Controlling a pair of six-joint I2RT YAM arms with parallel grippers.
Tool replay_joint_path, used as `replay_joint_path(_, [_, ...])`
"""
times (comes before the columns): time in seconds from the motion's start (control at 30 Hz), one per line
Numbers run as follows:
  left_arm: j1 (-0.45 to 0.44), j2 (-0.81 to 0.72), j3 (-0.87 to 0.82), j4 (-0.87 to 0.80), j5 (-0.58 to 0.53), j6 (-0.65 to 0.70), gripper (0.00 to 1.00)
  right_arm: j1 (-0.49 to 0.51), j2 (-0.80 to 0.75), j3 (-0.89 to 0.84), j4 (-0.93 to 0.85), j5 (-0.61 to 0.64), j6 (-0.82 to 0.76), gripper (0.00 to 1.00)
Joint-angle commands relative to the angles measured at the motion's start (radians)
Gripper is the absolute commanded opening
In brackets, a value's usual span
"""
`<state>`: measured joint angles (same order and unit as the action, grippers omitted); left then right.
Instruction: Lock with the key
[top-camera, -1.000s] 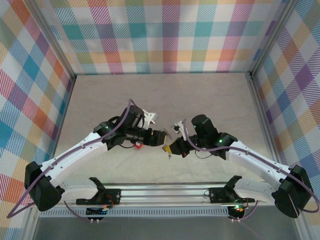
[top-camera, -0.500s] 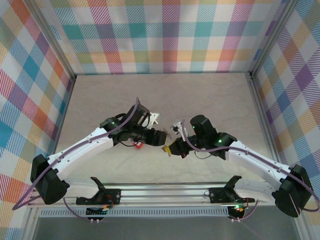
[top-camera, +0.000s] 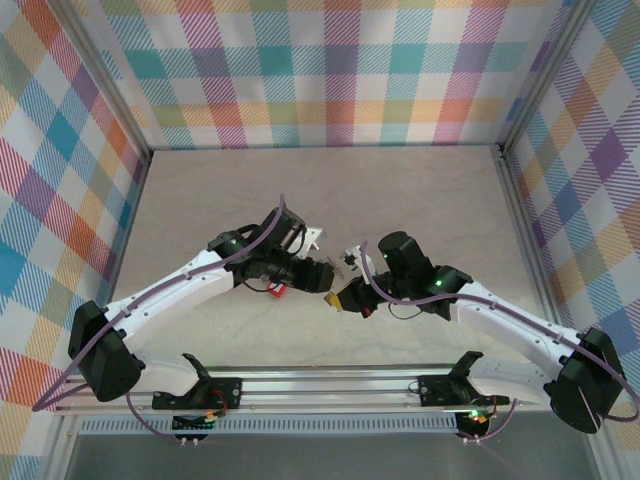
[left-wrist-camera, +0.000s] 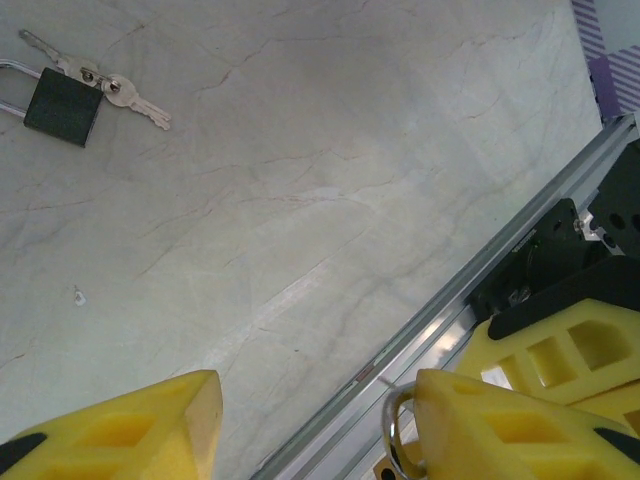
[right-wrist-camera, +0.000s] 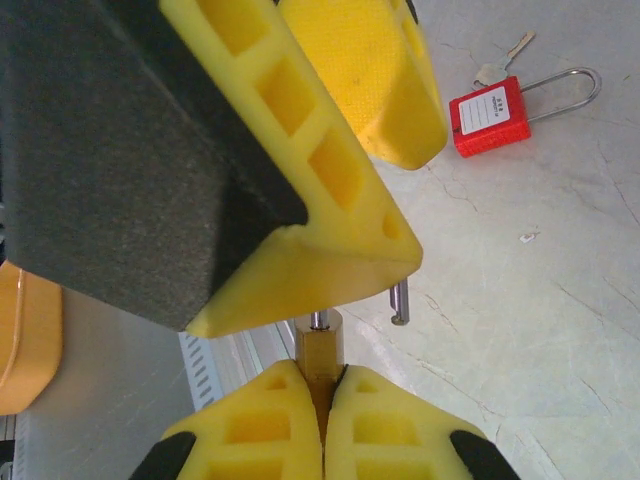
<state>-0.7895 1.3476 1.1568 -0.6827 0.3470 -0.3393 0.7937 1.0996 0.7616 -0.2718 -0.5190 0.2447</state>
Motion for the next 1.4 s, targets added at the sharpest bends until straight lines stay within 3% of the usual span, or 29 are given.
replay_joint_path(0.0, [-0.01, 0.009, 0.004, -0.047, 0.01, 0.026, 0.53, 0.011, -0.029, 0.025, 0.005, -0.009, -0.031, 0.0])
replay_joint_path(0.57, [-0.001, 0.013, 0.011, -0.117, 0.07, 0.06, 0.4, 0.011, -0.076, -0.001, 0.033, -0.02, -0.034, 0.0])
replay_joint_path(0.7, [0.012, -0.004, -0.005, -0.09, 0.118, 0.036, 0.42, 0.012, -0.073, -0.002, 0.039, -0.032, -0.032, 0.0])
replay_joint_path(0.87, [0.028, -0.042, -0.025, -0.03, 0.131, -0.008, 0.53, 0.012, -0.055, -0.004, 0.043, -0.054, -0.029, 0.0])
replay_joint_path(1.1, [0.083, -0.069, -0.038, -0.025, 0.147, -0.025, 0.55, 0.013, -0.08, -0.018, 0.065, -0.081, -0.025, 0.0])
replay_joint_path(1.23, [0.156, -0.109, -0.11, 0.097, 0.251, -0.12, 0.57, 0.011, -0.123, -0.034, 0.107, -0.12, -0.007, 0.0])
replay_joint_path(1.37, [0.168, -0.116, -0.146, 0.183, 0.316, -0.178, 0.6, 0.01, -0.161, -0.038, 0.137, -0.152, 0.005, 0.0])
